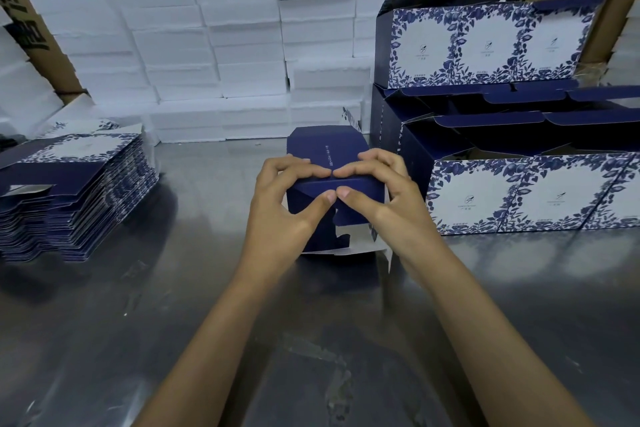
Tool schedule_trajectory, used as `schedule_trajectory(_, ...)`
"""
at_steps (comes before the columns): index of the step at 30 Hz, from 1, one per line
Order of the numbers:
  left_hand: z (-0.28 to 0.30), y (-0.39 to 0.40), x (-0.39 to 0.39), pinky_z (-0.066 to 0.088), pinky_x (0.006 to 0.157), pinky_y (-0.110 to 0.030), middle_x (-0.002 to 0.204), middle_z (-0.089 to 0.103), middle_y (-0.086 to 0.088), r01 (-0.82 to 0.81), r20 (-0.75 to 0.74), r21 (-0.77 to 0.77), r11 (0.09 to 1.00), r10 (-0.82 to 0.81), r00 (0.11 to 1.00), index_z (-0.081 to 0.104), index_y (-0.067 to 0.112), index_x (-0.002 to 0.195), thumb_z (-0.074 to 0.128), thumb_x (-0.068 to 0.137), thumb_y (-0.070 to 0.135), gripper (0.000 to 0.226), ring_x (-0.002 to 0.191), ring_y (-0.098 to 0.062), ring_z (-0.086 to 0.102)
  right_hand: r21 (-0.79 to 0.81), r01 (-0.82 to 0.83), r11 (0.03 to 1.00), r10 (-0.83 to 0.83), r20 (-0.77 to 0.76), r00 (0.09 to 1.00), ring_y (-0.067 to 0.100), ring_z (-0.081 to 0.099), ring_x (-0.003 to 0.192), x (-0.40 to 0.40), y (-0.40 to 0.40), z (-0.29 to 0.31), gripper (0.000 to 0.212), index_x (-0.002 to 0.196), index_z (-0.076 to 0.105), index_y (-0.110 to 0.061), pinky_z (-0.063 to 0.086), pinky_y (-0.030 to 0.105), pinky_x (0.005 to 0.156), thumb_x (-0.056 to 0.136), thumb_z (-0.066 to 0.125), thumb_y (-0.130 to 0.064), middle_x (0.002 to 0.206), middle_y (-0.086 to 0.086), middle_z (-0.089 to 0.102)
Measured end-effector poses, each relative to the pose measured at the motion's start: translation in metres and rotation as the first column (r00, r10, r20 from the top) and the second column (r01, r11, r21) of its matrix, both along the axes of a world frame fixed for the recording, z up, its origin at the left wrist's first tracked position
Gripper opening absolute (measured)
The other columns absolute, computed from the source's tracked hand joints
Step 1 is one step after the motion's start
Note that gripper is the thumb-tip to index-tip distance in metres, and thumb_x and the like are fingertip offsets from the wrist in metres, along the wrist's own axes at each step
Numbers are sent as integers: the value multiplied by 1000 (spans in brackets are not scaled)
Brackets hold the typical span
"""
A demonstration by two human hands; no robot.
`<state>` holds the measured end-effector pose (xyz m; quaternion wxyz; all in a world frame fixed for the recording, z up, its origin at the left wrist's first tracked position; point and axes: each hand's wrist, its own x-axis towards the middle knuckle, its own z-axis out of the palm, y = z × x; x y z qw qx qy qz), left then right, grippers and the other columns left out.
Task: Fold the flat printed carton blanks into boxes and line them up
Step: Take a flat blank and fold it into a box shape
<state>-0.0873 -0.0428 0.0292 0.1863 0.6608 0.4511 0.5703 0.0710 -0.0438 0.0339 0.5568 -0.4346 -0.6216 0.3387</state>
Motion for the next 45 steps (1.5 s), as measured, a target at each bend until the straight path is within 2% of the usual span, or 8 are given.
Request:
schedule_trajectory(7,-2,1,5,38,99,-9,116,59,1,-26,79,-9,1000,26,997,73,31,93,79,83,10,24,121,-11,55,-3,48,999,-48,-47,998,6,47,130,-2,5,-2,22,86,75,-33,34,20,107,84,80,-11,124,-15,52)
schedule_trajectory(17,1,2,-2,41,107,-21,122,60,3,34,84,-56,998,-30,996,72,33,95,78,84,10,26,127,-9,53,-20,-16,1000,15,-52,999,3,49,128,4,5,-1,25,98,76,-30,43,25,109,85,78,-8,129,-9,52)
schedule_trajectory(24,-3,4,0,37,101,-10,118,62,1,-17,49,16,1000,17,999,72,34,92,79,83,11,26,124,-11,55,32,80,996,-78,-64,995,5,49,127,-4,7,-6,26,92,75,-32,37,18,106,84,78,-7,125,-10,54)
schedule_trajectory(28,-2,8,-12,42,104,-18,121,63,7,49,48,-25,998,-48,998,74,35,97,80,82,12,28,124,-5,55,-9,-14,1000,13,-120,993,-5,52,122,6,7,-3,25,98,78,-25,44,7,89,86,76,-4,131,-8,58)
schedule_trajectory(33,-5,10,-9,42,105,-20,117,67,6,18,66,21,1000,-20,998,73,35,94,79,83,10,28,122,0,55,63,59,996,-53,-101,993,4,57,122,6,9,-6,23,96,77,-20,43,4,81,86,76,0,127,-2,64)
schedule_trajectory(39,-2,16,-30,46,107,-28,121,70,10,170,101,-66,983,-163,981,74,31,100,73,87,5,29,130,-4,53,11,-45,999,46,-113,993,-6,54,123,16,11,-7,25,102,78,-23,46,9,87,89,73,-2,132,-11,63)
schedule_trajectory(43,-6,18,-23,46,109,-35,117,70,10,142,103,-17,990,-140,985,72,29,97,68,90,0,30,131,-8,54,49,36,998,-32,-76,997,0,57,123,13,13,-8,24,99,78,-22,51,27,101,88,73,-1,129,-8,66)
schedule_trajectory(45,-7,18,-21,43,110,-32,120,69,4,153,95,-16,988,-151,984,70,28,98,64,93,-1,31,133,-9,51,65,56,996,-52,-66,996,0,57,122,11,13,-8,25,98,77,-24,50,27,101,88,73,-1,128,-8,66)
